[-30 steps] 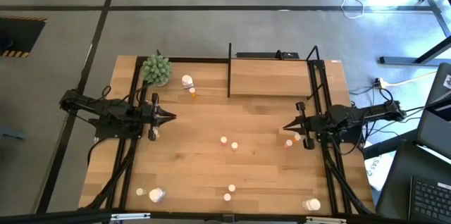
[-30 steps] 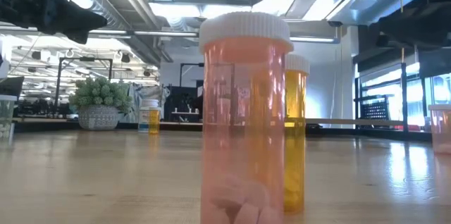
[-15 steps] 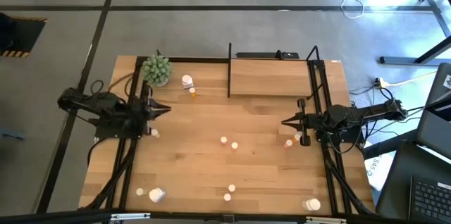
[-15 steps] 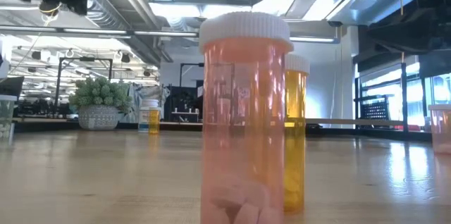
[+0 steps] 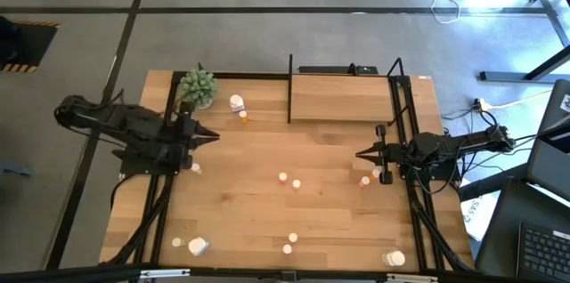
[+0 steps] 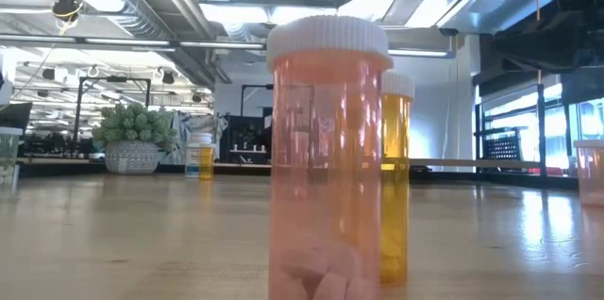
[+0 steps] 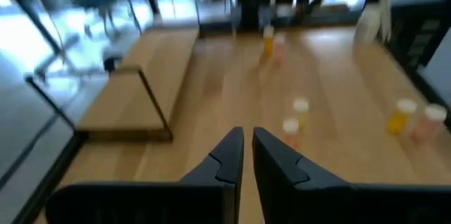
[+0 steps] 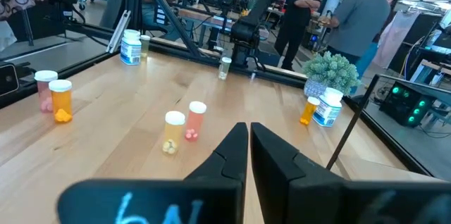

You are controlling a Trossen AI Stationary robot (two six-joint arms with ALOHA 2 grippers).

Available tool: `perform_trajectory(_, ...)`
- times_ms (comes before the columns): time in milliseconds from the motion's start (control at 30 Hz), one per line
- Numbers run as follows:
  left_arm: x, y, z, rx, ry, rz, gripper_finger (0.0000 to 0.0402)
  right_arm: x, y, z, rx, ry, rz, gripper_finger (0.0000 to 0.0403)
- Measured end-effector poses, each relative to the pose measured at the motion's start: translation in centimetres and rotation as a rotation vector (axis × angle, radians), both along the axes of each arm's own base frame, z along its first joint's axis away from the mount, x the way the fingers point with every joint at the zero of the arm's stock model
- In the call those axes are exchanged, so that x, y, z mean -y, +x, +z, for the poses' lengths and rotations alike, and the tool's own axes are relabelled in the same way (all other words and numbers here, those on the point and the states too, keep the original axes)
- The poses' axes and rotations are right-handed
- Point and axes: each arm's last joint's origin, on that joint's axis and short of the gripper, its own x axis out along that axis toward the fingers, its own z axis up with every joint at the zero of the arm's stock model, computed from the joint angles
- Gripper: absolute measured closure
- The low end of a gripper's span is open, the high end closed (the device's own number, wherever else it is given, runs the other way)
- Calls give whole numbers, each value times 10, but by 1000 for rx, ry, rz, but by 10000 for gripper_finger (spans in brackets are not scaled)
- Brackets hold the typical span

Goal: Pick and place medicine bottles onto shelf by color
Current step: Put the top left yellow pill bottle on the shelf

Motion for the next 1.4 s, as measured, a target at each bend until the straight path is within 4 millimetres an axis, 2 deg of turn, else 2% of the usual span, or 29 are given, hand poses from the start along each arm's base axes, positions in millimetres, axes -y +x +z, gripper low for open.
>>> perform_trajectory(100,4,12,9,-124,-22,-3,374,0,0,0,0,0,0,380)
perform_trajectory(200,11,28,15,-236,-38,-80,374,0,0,0,-1,0,0,380)
perform_trajectory(333,13,39,18,-411,-132,-102,374,0,0,0,-1,0,0,380)
perform_trajectory(567,2,34,5,-636,-400,131,374,0,0,0,-2,0,0,380)
perform_trajectory(700,3,30,1,-716,-551,193,374,0,0,0,-2,0,1,380)
perform_trajectory(933,2,18,-5,-814,-698,410,374,0,0,0,-2,0,1,380)
perform_trajectory(1167,2,18,-5,-755,-715,524,374,0,0,0,-2,0,1,380)
perform_trajectory(1300,6,19,-6,-756,-715,537,374,0,0,0,-2,0,1,380)
perform_trajectory(1400,12,22,-16,-774,-700,511,374,0,0,0,-2,0,1,380)
